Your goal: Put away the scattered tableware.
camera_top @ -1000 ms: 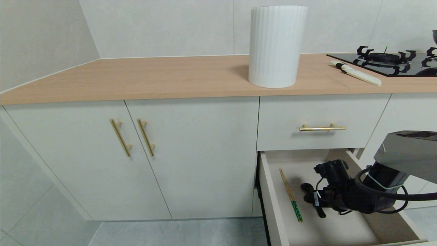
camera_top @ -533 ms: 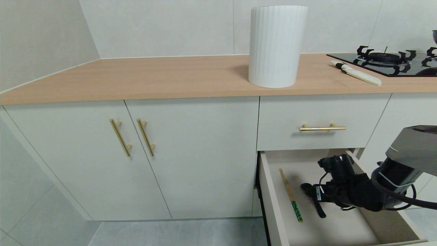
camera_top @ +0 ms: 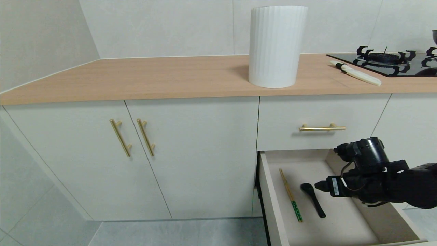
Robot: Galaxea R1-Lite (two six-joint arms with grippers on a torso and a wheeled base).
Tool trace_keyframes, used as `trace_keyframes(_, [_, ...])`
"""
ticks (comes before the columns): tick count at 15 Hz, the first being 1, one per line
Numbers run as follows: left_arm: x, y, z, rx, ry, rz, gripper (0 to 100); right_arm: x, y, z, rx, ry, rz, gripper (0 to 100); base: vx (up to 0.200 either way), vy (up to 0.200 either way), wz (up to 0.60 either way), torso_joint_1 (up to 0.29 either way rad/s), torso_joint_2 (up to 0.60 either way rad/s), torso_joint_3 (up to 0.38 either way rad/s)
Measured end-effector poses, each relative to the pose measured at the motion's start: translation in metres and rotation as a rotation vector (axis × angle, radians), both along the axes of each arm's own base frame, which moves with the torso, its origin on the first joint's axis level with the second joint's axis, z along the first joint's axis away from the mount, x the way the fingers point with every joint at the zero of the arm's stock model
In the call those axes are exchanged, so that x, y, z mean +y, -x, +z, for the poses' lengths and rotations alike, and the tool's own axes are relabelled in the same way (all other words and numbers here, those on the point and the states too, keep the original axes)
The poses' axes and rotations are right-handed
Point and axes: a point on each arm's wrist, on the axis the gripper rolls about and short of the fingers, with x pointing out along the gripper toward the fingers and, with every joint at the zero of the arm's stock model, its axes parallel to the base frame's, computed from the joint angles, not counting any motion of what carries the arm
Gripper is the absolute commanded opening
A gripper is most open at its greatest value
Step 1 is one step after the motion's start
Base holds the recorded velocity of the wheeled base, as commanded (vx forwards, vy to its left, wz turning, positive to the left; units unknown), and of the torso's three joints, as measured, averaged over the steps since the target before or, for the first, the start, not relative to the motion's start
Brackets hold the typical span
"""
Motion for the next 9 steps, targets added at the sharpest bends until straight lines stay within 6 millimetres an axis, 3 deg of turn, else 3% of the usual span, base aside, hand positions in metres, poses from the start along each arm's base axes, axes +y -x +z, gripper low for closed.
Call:
trace_keyframes(4, [0.0, 0.0, 0.0, 0.0, -0.001, 0.0, 100, 0.001, 0.022, 0.032, 0.05, -0.015, 0.042, 100, 0.0, 0.0, 0.0, 0.0, 0.0, 0.0])
trace_keyframes(8, [0.0, 0.0, 0.0, 0.0, 0.0, -0.001, 100, 0.004, 0.033, 0.042, 0.066, -0.008, 0.069, 100, 0.0, 0.0, 0.0, 0.0, 0.0, 0.0])
trace_keyframes(9, [0.0, 0.0, 0.0, 0.0, 0.0, 0.0, 100, 0.005, 0.035, 0.043, 0.071, -0.008, 0.078, 100, -0.2, 0.0, 0.0, 0.002, 0.0, 0.002])
